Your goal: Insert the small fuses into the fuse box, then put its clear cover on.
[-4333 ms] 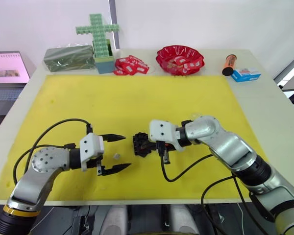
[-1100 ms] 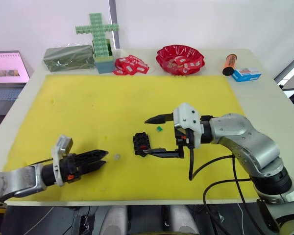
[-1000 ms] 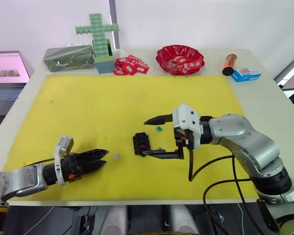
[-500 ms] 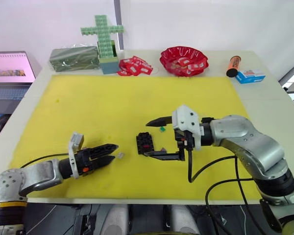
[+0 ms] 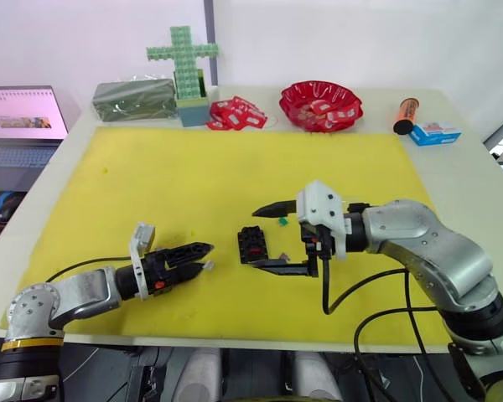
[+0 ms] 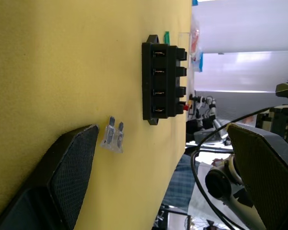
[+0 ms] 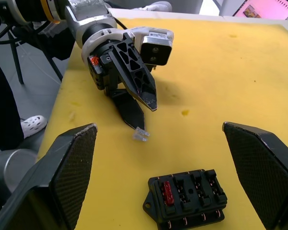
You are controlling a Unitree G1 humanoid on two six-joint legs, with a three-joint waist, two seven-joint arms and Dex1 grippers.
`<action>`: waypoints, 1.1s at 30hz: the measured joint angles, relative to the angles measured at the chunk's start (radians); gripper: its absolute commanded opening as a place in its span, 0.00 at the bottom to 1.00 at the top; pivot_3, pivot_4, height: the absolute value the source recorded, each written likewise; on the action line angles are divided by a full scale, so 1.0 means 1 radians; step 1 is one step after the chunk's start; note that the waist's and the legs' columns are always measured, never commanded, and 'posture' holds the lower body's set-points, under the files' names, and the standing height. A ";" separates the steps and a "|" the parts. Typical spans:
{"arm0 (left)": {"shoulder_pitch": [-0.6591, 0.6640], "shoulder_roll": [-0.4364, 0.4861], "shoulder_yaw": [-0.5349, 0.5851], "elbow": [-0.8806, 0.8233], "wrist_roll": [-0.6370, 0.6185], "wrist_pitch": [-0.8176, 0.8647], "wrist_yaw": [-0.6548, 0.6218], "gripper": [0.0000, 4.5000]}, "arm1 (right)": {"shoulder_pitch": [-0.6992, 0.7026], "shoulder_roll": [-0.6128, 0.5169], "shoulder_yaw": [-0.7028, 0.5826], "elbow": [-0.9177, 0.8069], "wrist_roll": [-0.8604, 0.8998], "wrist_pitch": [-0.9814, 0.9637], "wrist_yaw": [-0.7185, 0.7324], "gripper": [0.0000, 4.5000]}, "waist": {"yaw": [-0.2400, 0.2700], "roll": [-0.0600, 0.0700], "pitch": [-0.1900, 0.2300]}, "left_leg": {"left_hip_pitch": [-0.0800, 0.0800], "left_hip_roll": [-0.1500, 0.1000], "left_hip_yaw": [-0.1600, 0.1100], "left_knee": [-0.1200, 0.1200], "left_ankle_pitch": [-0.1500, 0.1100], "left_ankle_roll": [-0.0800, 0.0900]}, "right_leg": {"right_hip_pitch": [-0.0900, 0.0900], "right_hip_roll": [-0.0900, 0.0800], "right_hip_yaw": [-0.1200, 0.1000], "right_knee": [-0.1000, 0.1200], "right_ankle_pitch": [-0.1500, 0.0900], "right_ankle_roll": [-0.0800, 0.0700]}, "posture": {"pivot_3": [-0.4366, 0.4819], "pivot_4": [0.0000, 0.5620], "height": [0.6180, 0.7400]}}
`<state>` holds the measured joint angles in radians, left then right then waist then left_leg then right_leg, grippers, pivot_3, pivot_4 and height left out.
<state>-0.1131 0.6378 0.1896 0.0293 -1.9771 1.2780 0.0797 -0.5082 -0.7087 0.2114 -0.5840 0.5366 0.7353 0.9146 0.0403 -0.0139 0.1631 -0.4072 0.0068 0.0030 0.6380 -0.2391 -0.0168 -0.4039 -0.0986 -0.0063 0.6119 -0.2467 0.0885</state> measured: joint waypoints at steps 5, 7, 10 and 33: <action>-0.005 0.013 -0.015 -0.003 0.000 -0.002 -0.002 1.00 | 0.002 -0.002 0.000 -0.005 0.006 0.007 -0.003 0.99 | 0.000 0.000 0.000 | 0.000 0.000 0.000 0.000 0.000 0.000 | 0.000 -0.001 0.000 0.000 0.000 0.000 | 0.48 0.27 1.00; -0.005 0.019 -0.023 -0.012 0.000 -0.011 0.007 1.00 | 0.006 -0.011 0.001 -0.005 -0.002 -0.001 0.001 0.99 | -0.001 0.000 0.000 | 0.000 0.000 0.000 0.000 0.000 0.000 | 0.000 -0.001 0.000 -0.001 0.000 0.000 | 0.48 0.27 1.00; 0.002 0.033 -0.038 -0.029 0.000 -0.028 0.015 0.96 | 0.013 -0.013 0.004 -0.005 -0.008 -0.007 0.001 1.00 | -0.001 0.000 0.000 | 0.000 0.000 0.000 0.000 0.000 0.000 | 0.000 -0.002 0.000 -0.001 0.000 0.000 | 0.48 0.27 1.00; 0.023 0.192 -0.098 -0.063 0.040 -0.032 -0.054 0.01 | -0.004 0.012 0.014 0.004 -0.022 -0.022 0.005 1.00 | -0.036 0.001 -0.001 | -0.002 0.003 0.001 -0.008 0.000 0.000 | -0.004 0.001 0.000 -0.003 0.000 0.000 | 0.48 0.27 1.00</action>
<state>-0.0905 0.8301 0.0918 -0.0338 -1.9373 1.2457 0.0253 -0.5122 -0.6965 0.2252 -0.5795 0.5147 0.7133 0.9199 0.0048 -0.0128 0.1626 -0.4093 0.0099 0.0038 0.6299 -0.2393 -0.0172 -0.4077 -0.0975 -0.0065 0.6092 -0.2469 0.0884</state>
